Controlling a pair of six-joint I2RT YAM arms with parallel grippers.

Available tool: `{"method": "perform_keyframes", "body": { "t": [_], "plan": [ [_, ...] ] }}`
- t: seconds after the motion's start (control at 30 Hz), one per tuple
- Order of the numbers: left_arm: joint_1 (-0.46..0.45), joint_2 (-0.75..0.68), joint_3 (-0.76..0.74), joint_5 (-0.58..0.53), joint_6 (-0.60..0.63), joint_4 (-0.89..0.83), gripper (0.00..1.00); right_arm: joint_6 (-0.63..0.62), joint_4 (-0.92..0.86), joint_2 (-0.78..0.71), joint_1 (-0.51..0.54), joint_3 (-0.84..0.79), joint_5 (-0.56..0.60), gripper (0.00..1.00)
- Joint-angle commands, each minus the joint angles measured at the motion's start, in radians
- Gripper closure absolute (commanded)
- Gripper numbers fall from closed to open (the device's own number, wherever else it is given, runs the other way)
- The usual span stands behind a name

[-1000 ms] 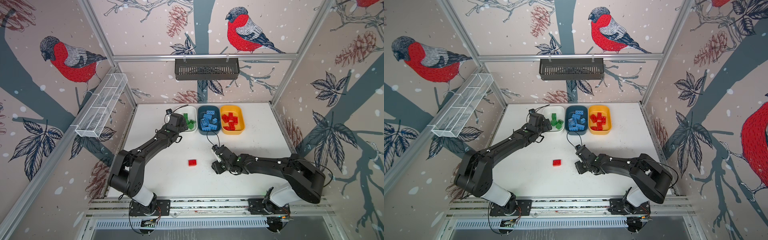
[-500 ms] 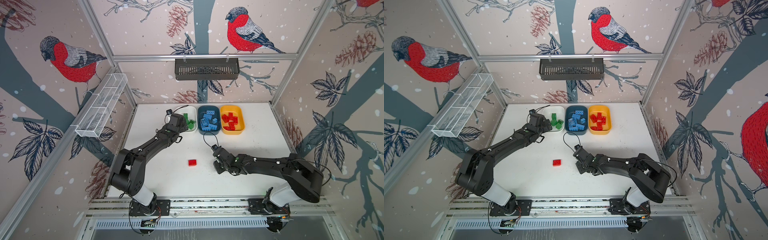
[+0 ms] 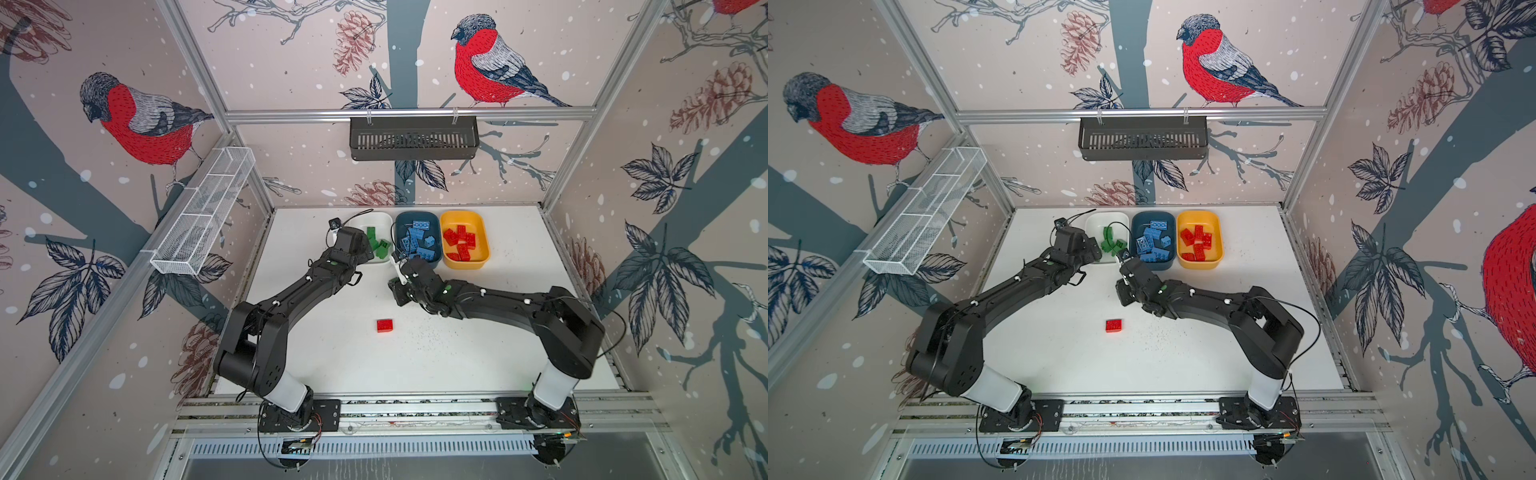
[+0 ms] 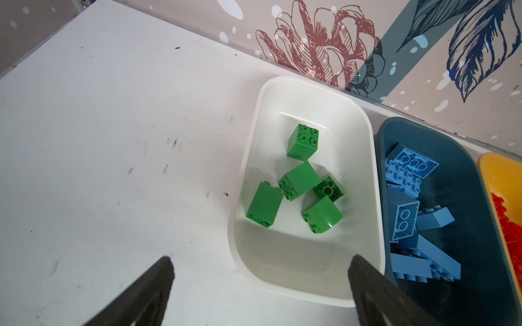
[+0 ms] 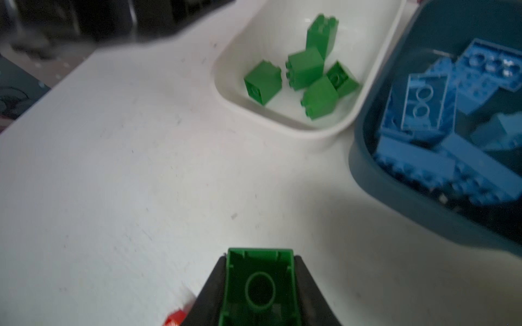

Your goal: Sort the legos into containers by color

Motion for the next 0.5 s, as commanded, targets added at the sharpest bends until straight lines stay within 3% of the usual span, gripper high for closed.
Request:
{"method": "perform_keyframes", "body": {
  "t": [0.0, 0.17, 0.3, 0.37, 0.47],
  "plan": [
    [0.03, -0.031, -0.016, 0.005, -0.029, -0.002, 0.03, -0.019, 0.107, 0.085, -0.022, 0.103, 0.03, 0.66],
    [0.081, -0.083, -0.097, 0.015, -0.048, -0.015, 0.03, -0.016, 0.084, 0.27, -0.077, 0.312, -0.018, 0.59],
    [0.098, -0.115, -0.132, 0.017, -0.053, -0.016, 0.03, -0.097, -0.051, 0.399, -0.095, 0.509, -0.109, 0.36],
    [0.1, -0.123, -0.139, 0.011, -0.053, -0.023, 0.03, -0.154, -0.095, 0.396, -0.086, 0.517, -0.137, 0.26],
    [0.104, -0.135, -0.146, 0.0, -0.05, -0.027, 0.03, -0.258, -0.113, 0.308, -0.061, 0.393, -0.168, 0.2]
  ]
}}
